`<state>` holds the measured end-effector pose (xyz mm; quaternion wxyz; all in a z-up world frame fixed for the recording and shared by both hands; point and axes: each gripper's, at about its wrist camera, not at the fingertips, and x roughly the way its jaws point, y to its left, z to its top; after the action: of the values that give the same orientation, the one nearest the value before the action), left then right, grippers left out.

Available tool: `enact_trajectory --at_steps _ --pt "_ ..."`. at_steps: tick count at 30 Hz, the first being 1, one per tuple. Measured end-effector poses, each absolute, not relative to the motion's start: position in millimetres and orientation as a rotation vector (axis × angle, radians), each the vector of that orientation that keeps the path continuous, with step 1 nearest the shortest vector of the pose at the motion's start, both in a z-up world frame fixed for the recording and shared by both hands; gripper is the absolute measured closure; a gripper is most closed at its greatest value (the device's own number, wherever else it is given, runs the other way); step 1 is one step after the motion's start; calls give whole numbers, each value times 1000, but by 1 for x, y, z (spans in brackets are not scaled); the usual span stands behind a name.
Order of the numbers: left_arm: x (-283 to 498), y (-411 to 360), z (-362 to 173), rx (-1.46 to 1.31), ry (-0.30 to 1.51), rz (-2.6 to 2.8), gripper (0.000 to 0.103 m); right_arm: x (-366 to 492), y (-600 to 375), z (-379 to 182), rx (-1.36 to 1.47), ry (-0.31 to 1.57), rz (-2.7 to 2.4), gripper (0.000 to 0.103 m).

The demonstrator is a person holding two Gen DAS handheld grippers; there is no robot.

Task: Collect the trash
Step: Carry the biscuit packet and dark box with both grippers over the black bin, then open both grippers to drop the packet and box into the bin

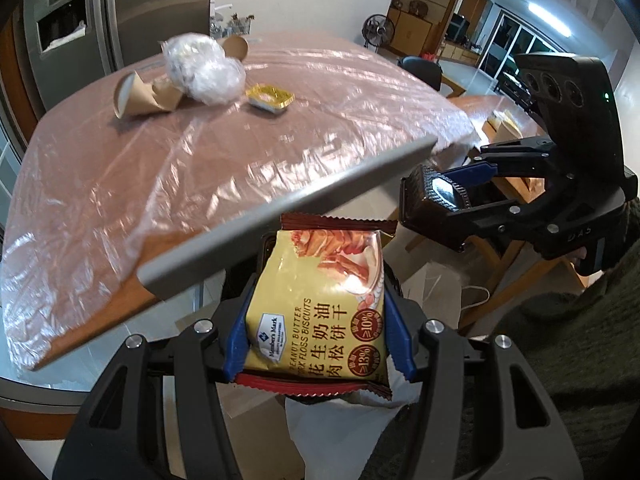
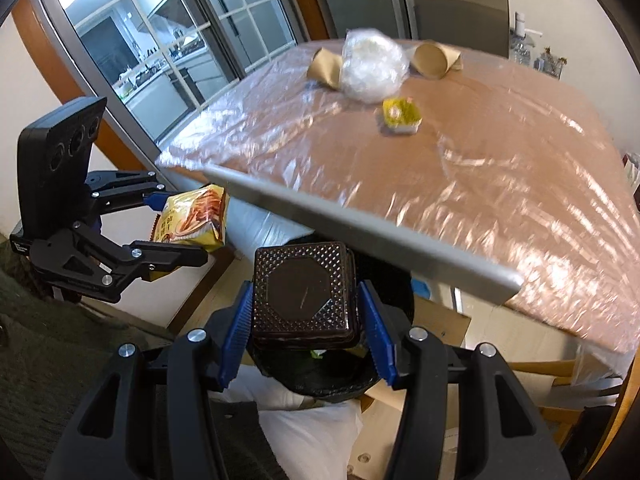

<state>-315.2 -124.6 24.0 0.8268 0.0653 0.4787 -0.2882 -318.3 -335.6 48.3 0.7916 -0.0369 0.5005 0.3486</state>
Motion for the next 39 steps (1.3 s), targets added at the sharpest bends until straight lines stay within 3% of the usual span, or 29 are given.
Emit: enact_trajectory --at_steps 25,39 --pt "-313 -124 -63 170 1114 -544 46 -314 -313 -39 -153 1186 673 52" --pt "-298 -129 -90 202 1137 -498 46 -310 -304 -60 -134 1188 609 51"
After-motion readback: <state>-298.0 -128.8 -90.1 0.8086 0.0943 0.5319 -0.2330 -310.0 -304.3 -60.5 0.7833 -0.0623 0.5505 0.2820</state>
